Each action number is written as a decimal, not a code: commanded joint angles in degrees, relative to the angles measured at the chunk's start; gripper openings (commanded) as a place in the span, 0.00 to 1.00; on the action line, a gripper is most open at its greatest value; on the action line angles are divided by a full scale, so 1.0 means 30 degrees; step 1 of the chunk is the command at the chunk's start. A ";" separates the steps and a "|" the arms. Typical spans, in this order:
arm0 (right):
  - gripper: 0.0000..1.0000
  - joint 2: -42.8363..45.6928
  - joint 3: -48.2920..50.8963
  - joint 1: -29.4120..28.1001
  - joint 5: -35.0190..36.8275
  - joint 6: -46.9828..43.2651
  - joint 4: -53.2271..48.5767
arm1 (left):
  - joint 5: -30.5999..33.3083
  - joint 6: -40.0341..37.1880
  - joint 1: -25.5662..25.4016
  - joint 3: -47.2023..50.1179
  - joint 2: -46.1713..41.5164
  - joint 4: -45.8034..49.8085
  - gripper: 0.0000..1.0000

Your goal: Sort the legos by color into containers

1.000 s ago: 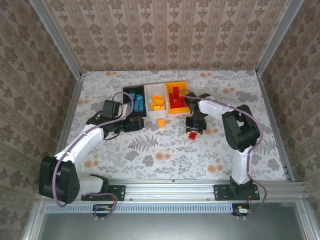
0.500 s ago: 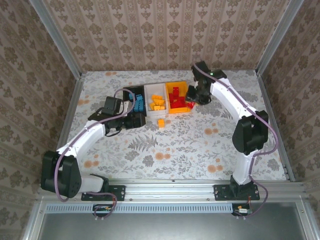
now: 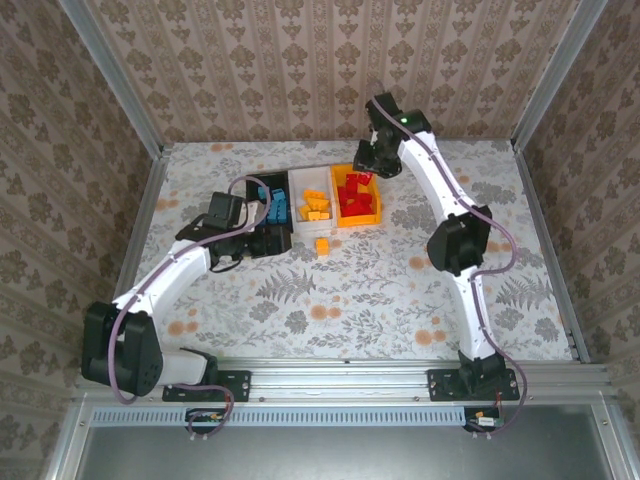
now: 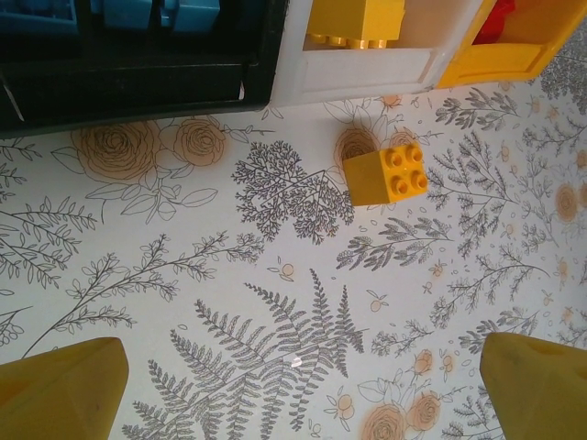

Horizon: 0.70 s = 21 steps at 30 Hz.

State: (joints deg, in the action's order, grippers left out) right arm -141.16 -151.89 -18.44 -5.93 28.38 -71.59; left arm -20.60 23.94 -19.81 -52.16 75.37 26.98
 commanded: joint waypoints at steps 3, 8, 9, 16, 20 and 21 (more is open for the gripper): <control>0.34 -0.1216 -0.0960 0.0110 0.0561 -0.0667 -0.1218 | -0.0018 -0.0217 0.0108 0.0191 -0.0603 0.0373 1.00; 0.34 -0.1767 -0.0953 0.0085 0.0391 -0.0657 -0.1169 | 0.0097 -0.0176 0.0144 0.0336 -0.0773 0.0468 1.00; 0.35 -0.1811 -0.0922 0.0106 0.0394 -0.0669 -0.1157 | 0.0084 -0.0161 0.0131 0.0374 -0.0779 0.0469 1.00; 0.43 -0.1855 -0.0686 0.0087 0.0452 -0.0727 -0.1111 | 0.0019 -0.0155 0.0159 0.0220 -0.0549 0.0458 1.00; 0.50 -0.1823 -0.0645 0.0119 0.0439 -0.0701 -0.1183 | -0.0031 -0.0127 0.0176 0.0139 -0.0428 0.0410 1.00; 0.51 -0.1810 -0.0666 0.0125 0.0416 -0.0686 -0.1185 | -0.0031 -0.0126 0.0156 0.0135 -0.0400 0.0412 1.00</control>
State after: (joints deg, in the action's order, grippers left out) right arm -146.26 -152.64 -18.35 -5.72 26.92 -72.69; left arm -20.58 23.97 -19.77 -51.72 74.52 27.46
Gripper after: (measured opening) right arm 0.503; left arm 0.997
